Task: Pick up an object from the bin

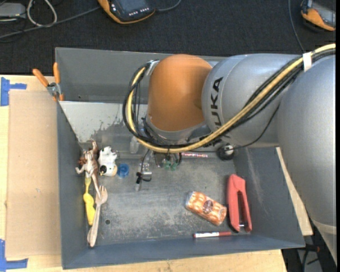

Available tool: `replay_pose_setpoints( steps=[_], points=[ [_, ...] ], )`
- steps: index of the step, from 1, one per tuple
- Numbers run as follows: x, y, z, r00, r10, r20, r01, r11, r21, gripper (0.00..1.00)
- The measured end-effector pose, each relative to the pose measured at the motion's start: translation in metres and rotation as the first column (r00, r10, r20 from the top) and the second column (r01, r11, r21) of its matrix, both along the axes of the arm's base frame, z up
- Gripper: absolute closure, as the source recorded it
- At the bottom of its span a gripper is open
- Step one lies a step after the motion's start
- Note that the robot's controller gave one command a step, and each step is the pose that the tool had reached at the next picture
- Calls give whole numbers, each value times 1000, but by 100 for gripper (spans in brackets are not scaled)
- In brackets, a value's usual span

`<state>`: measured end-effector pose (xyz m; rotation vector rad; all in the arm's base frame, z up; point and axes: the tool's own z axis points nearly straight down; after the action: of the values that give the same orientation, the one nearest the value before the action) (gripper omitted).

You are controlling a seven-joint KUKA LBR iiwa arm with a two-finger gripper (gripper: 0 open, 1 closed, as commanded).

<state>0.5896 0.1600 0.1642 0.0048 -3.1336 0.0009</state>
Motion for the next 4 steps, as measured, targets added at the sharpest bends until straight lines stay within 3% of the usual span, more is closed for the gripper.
replay_pose_setpoints(
  steps=[1,2,3,4],
  points=[
    [2,-1,5,1000,-4,7,4,1000,1,0],
    [-11,-25,16,980,197,3,-197,980,3,0],
    [-13,-93,5,975,220,6,-220,975,2,0],
    [-31,-119,15,974,227,5,-227,974,1,0]
  ],
)
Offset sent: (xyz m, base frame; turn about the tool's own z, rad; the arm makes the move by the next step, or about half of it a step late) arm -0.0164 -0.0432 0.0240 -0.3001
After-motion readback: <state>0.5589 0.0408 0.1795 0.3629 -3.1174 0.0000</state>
